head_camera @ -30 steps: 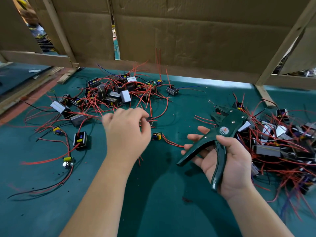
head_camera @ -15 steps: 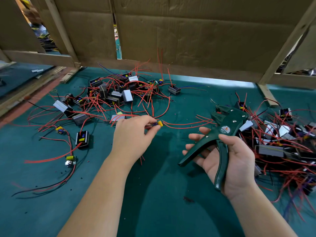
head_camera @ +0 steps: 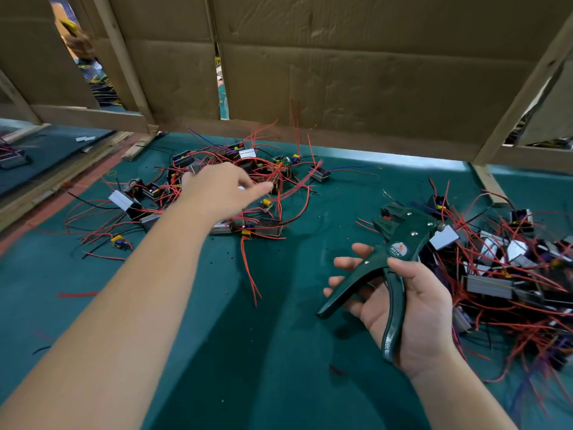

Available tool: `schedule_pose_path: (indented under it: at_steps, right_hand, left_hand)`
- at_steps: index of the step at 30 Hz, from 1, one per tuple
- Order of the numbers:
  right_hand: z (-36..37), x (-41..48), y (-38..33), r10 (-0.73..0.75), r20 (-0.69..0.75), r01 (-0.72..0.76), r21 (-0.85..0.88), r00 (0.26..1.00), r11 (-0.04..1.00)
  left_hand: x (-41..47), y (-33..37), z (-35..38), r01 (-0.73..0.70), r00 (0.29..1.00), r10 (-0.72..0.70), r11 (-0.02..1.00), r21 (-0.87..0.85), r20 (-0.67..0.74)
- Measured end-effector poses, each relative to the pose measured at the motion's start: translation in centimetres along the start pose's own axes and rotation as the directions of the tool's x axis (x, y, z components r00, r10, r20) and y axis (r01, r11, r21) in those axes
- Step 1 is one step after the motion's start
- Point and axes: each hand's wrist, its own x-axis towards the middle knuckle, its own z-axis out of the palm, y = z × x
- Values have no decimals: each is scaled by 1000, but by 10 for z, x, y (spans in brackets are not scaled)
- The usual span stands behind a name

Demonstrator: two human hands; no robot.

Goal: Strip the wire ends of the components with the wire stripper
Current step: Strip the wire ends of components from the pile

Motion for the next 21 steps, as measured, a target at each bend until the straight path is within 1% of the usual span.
schedule_pose_path:
  at_steps: [1, 4, 5, 7, 9, 12, 13, 16, 17, 19, 21]
  right_hand:
    - [0, 0, 0, 2, 2, -2, 3, 1000, 1000]
    - [1, 1, 0, 9, 5, -10, 9, 1000, 1000]
    - [1, 1, 0, 12, 6, -12, 13, 1000, 1000]
    - [1, 2, 0, 18, 6, -18, 12, 1000, 1000]
    - [1, 2, 0, 20, 1, -20, 10, 1000, 1000]
    - [1, 3, 0, 14, -11, -14, 4, 1000, 1000]
    - [1, 3, 0, 12, -14, -12, 4, 1000, 1000]
    - [0, 4, 0, 10, -15, -10, 5, 1000, 1000]
    - [0, 4, 0, 10, -14, -10, 5, 1000, 1000]
    - [0, 3, 1, 12, -11, -12, 3, 1000, 1000]
    - [0, 3, 1, 15, -6, -15, -3, 1000, 1000]
  left_hand:
    - [5, -6, -3, 2, 1000, -2, 999, 35, 16]
    - [23, -25, -8, 24, 997, -22, 999, 29, -69]
    - [26, -29, -8, 29, 997, -25, 998, 62, -67]
    - [30, -34, -7, 7, 1000, -6, 993, 114, -4]
    - [32, -37, -2, -71, 996, 63, 992, 108, 70]
    - [29, -31, 2, -184, 969, 182, 983, -1, 170]
    - [27, -28, 4, -225, 960, 223, 974, -6, 171]
    - [23, -21, 10, -366, 926, 354, 928, 73, 131]
    - [22, -18, 12, -401, 910, 388, 913, 73, 149]
    - [21, -13, 18, -432, 883, 418, 902, 23, 213]
    - [21, -10, 24, -425, 872, 415, 905, -18, 259]
